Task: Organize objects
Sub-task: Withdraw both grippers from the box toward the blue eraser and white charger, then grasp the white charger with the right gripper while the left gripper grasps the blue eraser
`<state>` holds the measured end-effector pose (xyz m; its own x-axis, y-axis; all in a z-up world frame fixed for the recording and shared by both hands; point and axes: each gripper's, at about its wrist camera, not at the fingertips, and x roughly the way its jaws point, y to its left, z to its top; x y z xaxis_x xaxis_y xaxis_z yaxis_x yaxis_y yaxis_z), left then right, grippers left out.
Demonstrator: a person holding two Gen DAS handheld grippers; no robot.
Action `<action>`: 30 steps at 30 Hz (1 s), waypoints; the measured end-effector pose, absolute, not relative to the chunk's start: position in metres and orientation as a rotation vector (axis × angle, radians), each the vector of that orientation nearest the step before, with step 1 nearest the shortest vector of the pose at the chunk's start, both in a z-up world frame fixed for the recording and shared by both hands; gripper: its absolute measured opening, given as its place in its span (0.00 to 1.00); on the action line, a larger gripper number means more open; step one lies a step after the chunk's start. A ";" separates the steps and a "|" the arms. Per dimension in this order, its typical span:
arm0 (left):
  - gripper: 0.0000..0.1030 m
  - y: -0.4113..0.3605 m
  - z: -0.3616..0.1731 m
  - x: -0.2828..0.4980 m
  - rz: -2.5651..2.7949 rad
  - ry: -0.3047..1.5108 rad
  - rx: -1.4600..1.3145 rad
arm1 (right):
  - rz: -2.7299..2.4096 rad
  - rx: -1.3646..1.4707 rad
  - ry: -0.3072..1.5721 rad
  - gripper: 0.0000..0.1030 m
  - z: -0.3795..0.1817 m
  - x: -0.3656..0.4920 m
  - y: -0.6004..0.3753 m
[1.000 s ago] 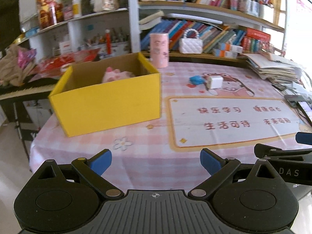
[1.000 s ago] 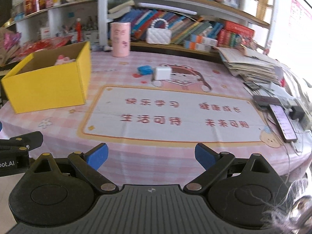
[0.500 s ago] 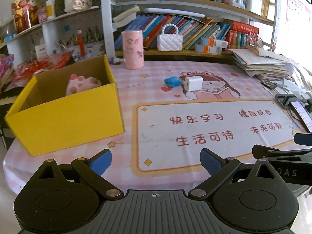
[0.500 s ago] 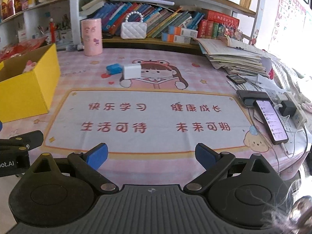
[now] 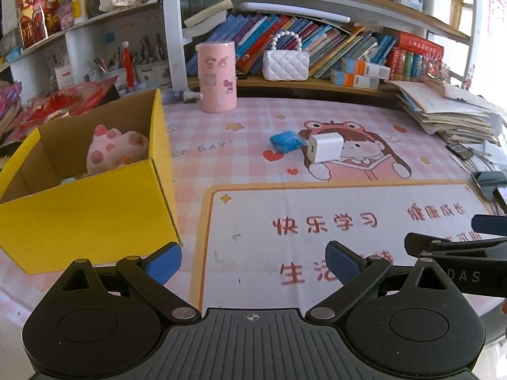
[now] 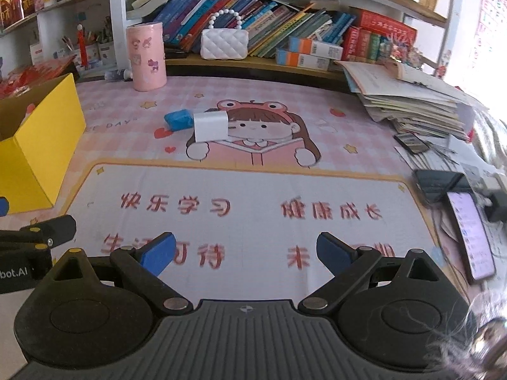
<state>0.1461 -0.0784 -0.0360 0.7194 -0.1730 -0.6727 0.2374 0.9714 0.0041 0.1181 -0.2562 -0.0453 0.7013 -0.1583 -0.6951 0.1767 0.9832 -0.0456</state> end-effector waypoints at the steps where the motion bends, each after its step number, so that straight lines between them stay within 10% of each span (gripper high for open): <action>1: 0.96 -0.080 -0.036 0.149 -0.220 0.736 0.089 | -0.173 0.027 0.772 0.91 -0.046 0.124 -0.259; 30: 0.96 -0.129 -0.049 0.221 -0.118 0.776 0.164 | 0.110 -0.046 0.695 0.88 -0.091 0.316 -0.291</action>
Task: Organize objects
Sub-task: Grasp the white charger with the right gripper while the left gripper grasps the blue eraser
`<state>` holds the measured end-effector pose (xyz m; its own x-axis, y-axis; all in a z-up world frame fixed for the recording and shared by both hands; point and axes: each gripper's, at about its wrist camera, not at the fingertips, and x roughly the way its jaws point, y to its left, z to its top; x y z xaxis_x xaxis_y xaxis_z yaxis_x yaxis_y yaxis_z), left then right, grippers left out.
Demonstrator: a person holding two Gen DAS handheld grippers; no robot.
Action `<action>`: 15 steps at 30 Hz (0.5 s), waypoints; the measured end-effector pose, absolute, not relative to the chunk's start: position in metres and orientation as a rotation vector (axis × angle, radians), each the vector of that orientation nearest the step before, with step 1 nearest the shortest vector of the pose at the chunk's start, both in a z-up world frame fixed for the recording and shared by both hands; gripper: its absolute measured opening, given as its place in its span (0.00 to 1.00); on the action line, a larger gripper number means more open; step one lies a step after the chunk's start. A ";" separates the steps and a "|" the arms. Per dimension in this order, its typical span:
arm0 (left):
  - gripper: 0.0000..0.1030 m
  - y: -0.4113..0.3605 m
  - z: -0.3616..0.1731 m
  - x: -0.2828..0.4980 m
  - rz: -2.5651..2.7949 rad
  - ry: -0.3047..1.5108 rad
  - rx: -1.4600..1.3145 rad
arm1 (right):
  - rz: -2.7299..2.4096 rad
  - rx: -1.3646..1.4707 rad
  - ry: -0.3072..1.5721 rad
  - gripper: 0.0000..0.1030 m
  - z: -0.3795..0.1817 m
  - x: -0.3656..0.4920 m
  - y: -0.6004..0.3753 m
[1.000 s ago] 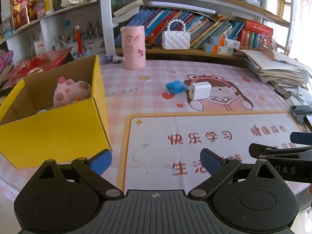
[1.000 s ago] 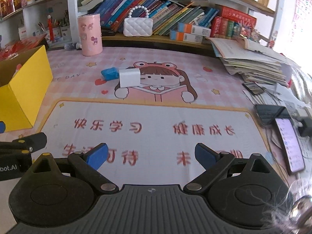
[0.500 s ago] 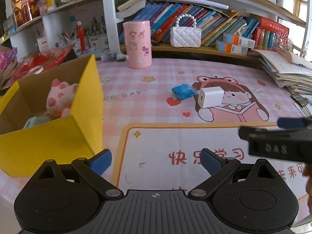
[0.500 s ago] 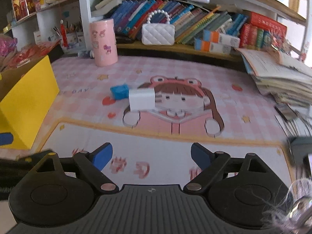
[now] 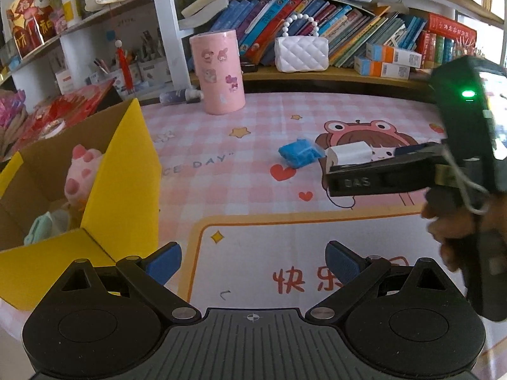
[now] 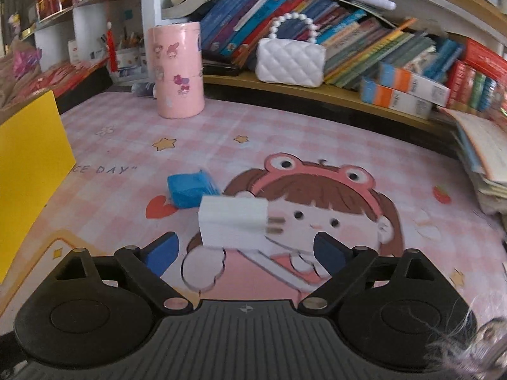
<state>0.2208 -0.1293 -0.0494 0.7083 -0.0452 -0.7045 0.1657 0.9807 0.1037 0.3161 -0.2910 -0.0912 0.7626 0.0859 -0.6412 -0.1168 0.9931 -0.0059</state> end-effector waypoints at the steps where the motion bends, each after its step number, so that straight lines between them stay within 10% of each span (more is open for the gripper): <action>1: 0.96 -0.129 -0.049 0.222 -0.115 0.775 0.168 | 0.113 -0.048 0.696 0.88 -0.093 0.322 -0.290; 9: 0.96 -0.130 -0.047 0.236 -0.093 0.773 0.172 | 0.110 0.013 0.735 0.63 -0.108 0.353 -0.297; 15: 0.96 -0.138 -0.050 0.260 -0.081 0.768 0.144 | 0.120 0.053 0.708 0.62 -0.099 0.342 -0.315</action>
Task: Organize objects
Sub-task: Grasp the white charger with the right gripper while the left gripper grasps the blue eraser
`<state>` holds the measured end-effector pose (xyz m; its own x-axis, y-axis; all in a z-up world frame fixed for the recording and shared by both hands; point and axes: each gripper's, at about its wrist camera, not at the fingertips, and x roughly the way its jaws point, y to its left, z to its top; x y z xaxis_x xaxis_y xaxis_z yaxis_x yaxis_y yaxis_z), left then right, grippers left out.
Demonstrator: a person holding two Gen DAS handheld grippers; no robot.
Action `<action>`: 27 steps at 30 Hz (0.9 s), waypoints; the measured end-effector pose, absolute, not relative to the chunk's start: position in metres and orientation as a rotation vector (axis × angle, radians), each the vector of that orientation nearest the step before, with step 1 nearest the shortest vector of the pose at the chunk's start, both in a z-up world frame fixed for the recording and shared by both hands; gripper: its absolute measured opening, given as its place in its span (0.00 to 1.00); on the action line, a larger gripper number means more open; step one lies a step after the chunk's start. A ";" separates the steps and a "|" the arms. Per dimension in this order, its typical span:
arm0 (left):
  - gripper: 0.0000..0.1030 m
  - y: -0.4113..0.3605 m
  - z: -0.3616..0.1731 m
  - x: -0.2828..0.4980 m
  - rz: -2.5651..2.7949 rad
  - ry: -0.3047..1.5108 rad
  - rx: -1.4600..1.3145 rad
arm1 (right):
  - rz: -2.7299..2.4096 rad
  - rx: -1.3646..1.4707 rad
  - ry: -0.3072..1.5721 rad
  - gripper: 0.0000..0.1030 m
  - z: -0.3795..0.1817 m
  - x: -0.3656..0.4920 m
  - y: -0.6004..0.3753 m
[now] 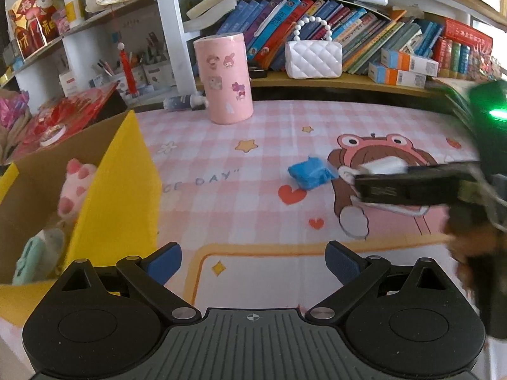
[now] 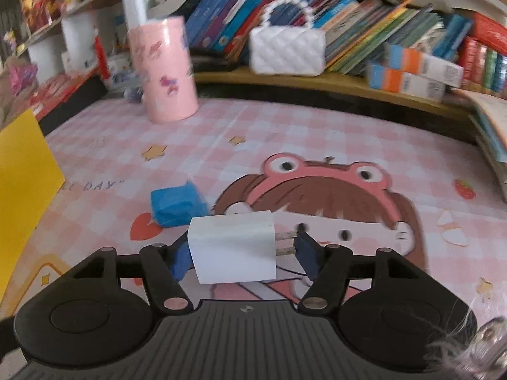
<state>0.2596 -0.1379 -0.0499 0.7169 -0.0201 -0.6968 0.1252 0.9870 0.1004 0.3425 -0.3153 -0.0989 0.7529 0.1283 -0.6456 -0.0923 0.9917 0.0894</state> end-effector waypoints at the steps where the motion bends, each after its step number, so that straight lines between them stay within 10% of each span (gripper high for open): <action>1: 0.96 -0.141 -0.051 0.266 -0.080 0.763 0.135 | 0.104 0.055 0.699 0.62 -0.096 0.338 -0.320; 11: 0.91 -0.176 -0.072 0.332 -0.088 0.736 0.016 | 0.031 0.093 0.697 0.62 -0.072 0.279 -0.361; 27: 0.32 -0.197 -0.097 0.379 -0.112 0.781 -0.058 | 0.034 0.103 0.775 0.62 -0.066 0.220 -0.360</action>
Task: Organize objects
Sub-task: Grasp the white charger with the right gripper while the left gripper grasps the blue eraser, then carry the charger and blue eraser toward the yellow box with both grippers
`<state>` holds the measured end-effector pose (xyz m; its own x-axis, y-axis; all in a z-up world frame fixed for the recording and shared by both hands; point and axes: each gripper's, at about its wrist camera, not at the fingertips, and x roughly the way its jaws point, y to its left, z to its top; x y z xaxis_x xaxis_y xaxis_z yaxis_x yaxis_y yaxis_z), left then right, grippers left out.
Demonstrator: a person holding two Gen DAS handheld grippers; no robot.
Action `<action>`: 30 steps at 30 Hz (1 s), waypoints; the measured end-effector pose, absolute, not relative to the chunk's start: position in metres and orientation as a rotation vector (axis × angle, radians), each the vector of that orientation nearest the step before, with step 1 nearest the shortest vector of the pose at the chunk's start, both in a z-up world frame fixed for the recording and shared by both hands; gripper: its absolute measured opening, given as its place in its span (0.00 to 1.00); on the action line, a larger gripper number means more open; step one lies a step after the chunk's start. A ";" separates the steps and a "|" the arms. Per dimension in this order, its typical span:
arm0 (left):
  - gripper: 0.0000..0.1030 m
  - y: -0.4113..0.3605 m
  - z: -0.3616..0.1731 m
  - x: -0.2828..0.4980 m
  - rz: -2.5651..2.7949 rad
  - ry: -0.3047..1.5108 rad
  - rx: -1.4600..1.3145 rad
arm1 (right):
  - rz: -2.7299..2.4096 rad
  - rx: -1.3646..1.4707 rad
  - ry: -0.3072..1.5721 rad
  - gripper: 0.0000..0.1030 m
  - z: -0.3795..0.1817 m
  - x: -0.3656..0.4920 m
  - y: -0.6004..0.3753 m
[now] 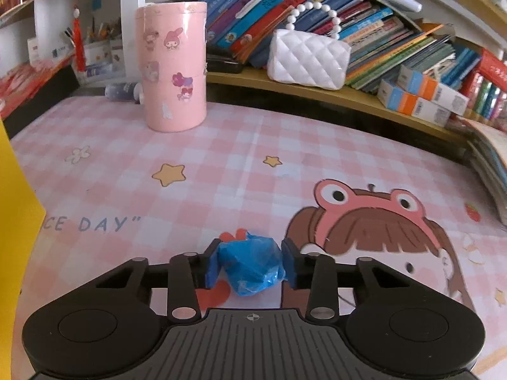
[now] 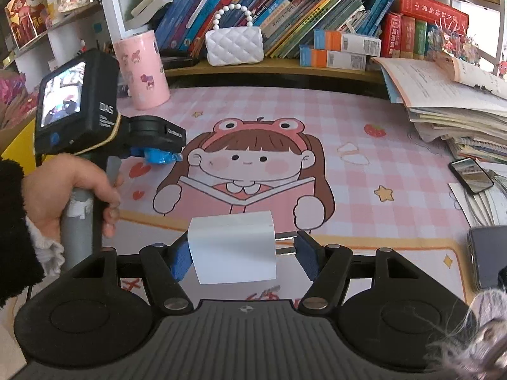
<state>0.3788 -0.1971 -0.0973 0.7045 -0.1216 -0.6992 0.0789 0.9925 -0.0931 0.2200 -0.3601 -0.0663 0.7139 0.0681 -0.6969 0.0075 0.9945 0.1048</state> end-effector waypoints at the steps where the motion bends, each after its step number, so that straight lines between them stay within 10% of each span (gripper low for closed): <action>1: 0.29 -0.194 -0.094 0.373 -0.127 0.779 -0.063 | 0.031 0.105 0.777 0.62 -0.066 0.219 -0.359; 30: 0.24 -0.054 -0.038 0.152 -0.279 0.777 -0.118 | 0.072 0.091 0.786 0.62 -0.048 0.140 -0.257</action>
<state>0.1524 -0.0541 -0.0384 0.6789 -0.2906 -0.6742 0.2041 0.9568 -0.2069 0.1404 -0.2572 -0.0477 0.7042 0.0988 -0.7031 -0.0312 0.9936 0.1084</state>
